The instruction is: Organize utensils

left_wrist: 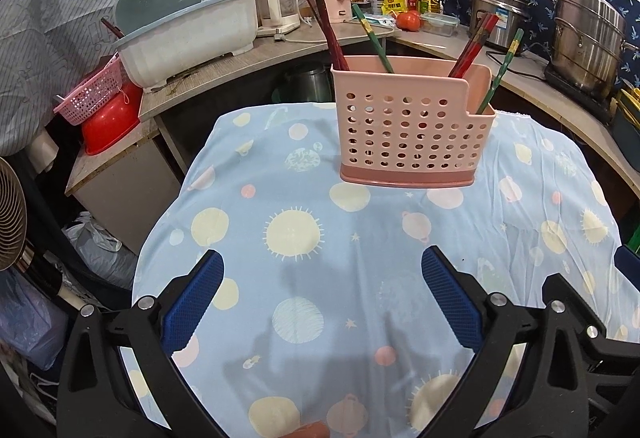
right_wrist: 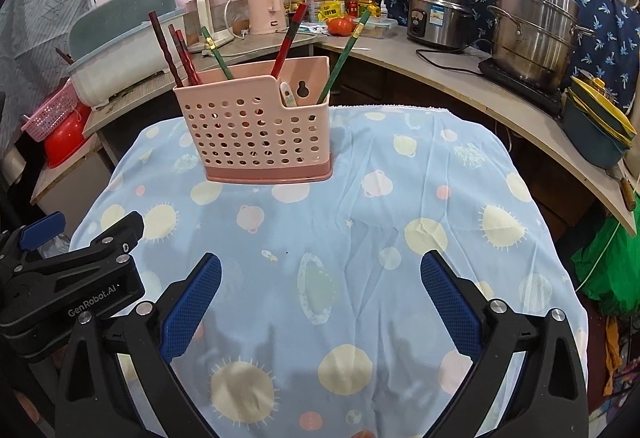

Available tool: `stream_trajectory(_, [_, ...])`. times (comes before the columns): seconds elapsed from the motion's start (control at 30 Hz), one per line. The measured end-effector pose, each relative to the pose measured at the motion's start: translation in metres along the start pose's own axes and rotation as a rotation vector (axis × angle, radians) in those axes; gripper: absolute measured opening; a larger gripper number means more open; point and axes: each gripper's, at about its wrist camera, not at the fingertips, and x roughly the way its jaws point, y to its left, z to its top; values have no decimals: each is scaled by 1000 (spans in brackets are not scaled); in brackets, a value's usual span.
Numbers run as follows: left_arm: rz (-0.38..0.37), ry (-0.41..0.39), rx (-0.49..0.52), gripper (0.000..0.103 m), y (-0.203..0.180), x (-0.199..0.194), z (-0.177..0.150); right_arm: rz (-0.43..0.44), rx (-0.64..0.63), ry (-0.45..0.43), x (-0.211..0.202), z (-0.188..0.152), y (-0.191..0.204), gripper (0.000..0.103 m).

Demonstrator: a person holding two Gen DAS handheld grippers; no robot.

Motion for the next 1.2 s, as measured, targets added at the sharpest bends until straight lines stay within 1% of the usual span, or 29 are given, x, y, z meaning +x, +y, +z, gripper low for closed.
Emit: stream_trajectory(1.2, [25, 0, 1, 95, -1, 2, -3, -5, 2, 12, 2, -1, 2, 96])
